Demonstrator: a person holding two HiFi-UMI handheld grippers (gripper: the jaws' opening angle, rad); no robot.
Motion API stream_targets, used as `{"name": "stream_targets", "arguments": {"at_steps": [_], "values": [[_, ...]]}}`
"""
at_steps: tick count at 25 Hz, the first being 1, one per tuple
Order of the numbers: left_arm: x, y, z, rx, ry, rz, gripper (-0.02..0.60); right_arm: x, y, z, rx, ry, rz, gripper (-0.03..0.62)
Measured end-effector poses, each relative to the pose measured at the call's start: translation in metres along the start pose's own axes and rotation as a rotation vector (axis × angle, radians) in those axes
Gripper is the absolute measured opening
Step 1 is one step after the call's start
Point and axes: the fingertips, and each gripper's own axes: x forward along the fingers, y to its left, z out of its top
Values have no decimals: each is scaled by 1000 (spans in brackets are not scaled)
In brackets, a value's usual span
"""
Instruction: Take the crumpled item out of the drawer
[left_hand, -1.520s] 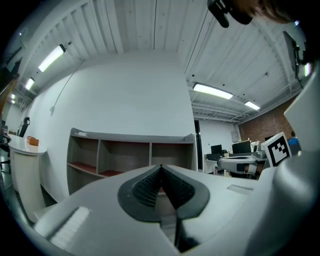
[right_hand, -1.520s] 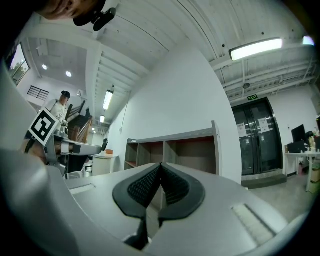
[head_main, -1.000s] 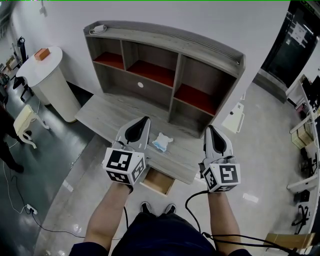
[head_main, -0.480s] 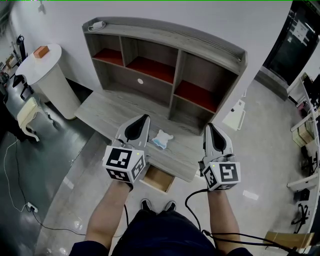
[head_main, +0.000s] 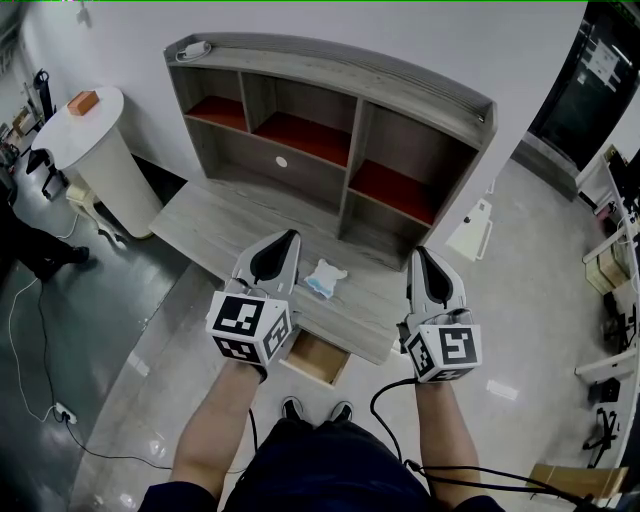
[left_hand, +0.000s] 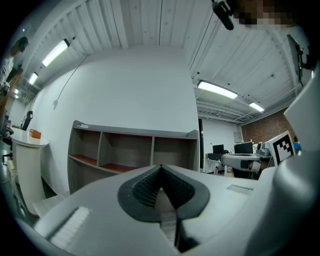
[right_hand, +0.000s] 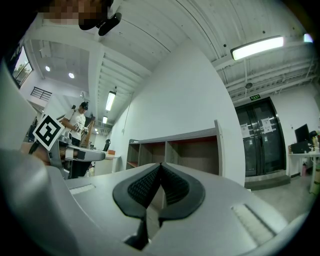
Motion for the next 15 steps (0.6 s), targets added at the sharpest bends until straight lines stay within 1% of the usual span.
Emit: {"name": "stream_targets", "arguments": {"at_steps": [15], "values": [[3,-2,-4,2,10,8,5,-1,-3,-4,12,3,6,6]]}}
